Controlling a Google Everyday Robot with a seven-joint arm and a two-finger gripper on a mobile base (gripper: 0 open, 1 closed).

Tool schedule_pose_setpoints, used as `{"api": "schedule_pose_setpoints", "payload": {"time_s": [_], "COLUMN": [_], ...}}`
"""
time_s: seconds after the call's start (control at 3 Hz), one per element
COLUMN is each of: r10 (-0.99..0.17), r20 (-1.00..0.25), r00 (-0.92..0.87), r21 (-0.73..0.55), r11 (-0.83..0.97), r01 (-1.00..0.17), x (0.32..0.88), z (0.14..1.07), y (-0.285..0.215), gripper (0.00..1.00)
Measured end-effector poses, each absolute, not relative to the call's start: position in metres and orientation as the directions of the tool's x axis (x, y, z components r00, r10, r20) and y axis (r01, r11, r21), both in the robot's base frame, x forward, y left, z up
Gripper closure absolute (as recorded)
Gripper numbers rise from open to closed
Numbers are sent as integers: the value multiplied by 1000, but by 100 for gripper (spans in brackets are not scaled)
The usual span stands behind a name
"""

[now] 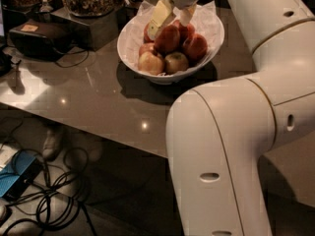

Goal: Pick apple from white bowl

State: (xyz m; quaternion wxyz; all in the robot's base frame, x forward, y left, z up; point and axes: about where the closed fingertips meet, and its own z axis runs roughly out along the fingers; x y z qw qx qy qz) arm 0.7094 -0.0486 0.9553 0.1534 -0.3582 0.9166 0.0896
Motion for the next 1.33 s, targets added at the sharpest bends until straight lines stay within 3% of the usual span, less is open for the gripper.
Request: {"api": "schedule_pose_setpoints", "payload": {"time_s": [1.0,1.33], "r10": [-629,-629], "r20": [-345,-346], "r00": [-696,-696], "r21": [54,54], "r11": [727,727], "r01": [-684,-684], "x": [709,709], "z": [962,955], "y": [-49,-49], "gripper": [24,6]}}
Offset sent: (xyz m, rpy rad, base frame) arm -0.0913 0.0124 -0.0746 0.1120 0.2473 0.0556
